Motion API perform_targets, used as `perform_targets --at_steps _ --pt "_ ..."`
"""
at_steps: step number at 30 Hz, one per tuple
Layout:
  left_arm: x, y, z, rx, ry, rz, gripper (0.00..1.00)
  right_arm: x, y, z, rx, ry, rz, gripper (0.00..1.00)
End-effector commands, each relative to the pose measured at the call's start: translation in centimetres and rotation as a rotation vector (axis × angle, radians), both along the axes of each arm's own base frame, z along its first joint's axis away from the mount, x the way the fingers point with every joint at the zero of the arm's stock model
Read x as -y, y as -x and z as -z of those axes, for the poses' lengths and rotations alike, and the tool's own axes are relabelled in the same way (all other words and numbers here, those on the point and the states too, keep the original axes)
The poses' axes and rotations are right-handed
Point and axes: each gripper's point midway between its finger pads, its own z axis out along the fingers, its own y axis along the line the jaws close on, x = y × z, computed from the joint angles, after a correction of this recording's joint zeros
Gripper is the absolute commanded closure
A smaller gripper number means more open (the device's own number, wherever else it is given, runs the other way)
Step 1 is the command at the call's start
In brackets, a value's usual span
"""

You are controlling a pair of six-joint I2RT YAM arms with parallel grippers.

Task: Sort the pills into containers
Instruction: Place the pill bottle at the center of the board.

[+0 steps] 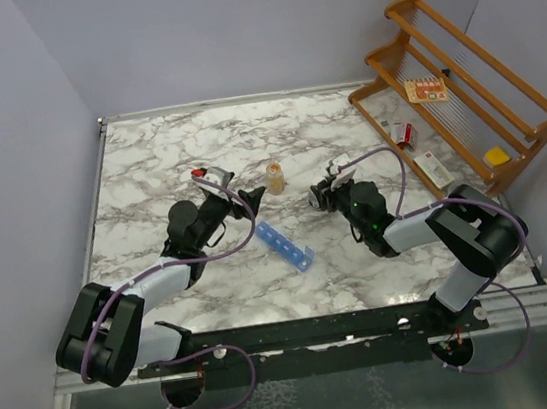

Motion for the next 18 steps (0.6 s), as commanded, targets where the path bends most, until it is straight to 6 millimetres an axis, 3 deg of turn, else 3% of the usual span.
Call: perform_targets --at_steps 1,7,13,18 --pt "0.1 0.3 -0.6 0.018 0.024 0.021 0.11 0.4 0.1 0.2 0.012 -0.013 0.020 0.99" --pt "0.1 0.6 -0.5 0.016 0.027 0.025 0.11 0.6 0.1 1.3 -0.016 -0.007 0.033 0.98" --pt "-0.1 0.9 -0.6 0.016 0.033 0.024 0.11 0.8 0.2 1.6 -0.039 -0.008 0.047 0.80" --pt "0.0 1.0 -0.7 0.016 0.037 0.025 0.10 1.0 0.8 1.3 -0.040 -0.019 0.042 0.71"
